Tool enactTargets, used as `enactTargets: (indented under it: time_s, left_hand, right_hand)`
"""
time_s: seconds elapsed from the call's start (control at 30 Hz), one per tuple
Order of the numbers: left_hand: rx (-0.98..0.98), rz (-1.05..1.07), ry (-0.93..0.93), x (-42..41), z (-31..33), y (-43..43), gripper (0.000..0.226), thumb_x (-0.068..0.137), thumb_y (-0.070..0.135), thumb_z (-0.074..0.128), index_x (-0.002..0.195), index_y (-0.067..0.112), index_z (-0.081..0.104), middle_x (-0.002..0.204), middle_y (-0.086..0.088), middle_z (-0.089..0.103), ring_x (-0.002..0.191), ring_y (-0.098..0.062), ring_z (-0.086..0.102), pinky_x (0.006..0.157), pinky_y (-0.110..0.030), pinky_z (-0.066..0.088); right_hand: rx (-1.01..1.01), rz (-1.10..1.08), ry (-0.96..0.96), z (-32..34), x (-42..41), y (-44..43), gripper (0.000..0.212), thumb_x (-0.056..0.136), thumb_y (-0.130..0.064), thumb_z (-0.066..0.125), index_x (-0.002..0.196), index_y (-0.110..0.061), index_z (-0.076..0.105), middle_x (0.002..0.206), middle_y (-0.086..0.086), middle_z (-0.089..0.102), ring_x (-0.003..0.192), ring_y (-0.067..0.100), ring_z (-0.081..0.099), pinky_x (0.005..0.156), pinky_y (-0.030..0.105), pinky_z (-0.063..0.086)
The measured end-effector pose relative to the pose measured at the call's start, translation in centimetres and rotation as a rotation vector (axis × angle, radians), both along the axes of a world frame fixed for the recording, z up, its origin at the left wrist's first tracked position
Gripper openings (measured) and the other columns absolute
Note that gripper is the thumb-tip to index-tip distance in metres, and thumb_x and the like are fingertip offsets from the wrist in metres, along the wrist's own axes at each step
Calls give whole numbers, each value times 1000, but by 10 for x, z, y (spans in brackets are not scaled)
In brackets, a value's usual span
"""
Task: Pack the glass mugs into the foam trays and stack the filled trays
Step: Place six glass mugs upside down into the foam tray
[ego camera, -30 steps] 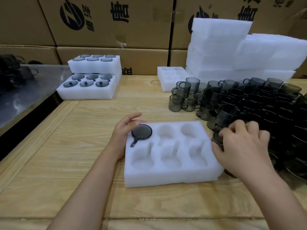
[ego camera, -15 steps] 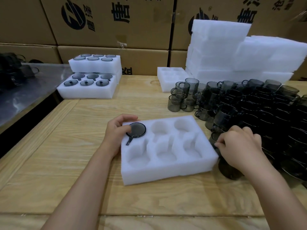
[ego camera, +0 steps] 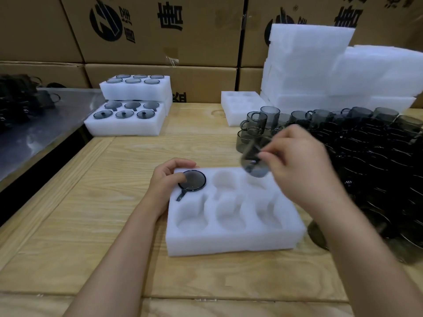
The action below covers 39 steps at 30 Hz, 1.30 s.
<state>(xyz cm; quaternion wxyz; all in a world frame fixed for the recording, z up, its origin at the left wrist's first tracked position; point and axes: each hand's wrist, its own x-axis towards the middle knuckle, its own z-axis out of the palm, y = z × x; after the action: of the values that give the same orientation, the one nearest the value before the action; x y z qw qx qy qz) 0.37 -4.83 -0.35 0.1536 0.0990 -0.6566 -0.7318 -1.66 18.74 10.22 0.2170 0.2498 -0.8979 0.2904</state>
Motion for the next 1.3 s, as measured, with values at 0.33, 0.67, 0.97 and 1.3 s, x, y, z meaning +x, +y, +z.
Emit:
enactTargets:
  time_s: [0.33, 0.67, 0.97, 1.3]
  left_hand:
    - [13, -26, -11, -2, -1, 0, 38, 55, 2, 51, 85, 13, 71, 79, -8, 70, 69, -24, 64, 62, -31, 52]
    - [-164, -65, -30, 3, 11, -3, 27, 66, 13, 59, 90, 16, 71, 84, -2, 71, 81, -18, 65, 71, -28, 52]
    - [-1115, -255, -153, -19, 54, 64, 68, 88, 69, 9, 140, 37, 38, 136, 16, 52, 128, -11, 44, 108, -44, 27]
    - [-1377, -197, -474, -29, 31, 72, 69, 92, 61, 1, 152, 29, 12, 161, 1, 3, 148, -20, -3, 117, -49, -5]
  right_hand:
    - [185, 170, -106, -31, -8, -38, 18, 94, -16, 54, 89, -2, 66, 96, -2, 43, 83, 18, 45, 65, 28, 28]
    - [422, 234, -123, -32, -11, -43, 23, 96, -21, 49, 94, -6, 66, 106, 2, 46, 93, 22, 49, 55, 30, 23]
    - [332, 41, -305, -59, -49, -47, 45, 100, -35, 28, 144, -27, 29, 152, -3, 27, 134, 26, 25, 109, 44, 16]
    - [679, -23, -380, -73, -55, -50, 56, 98, -42, 22, 150, -33, 4, 158, -2, 6, 144, 27, 6, 109, 59, -14]
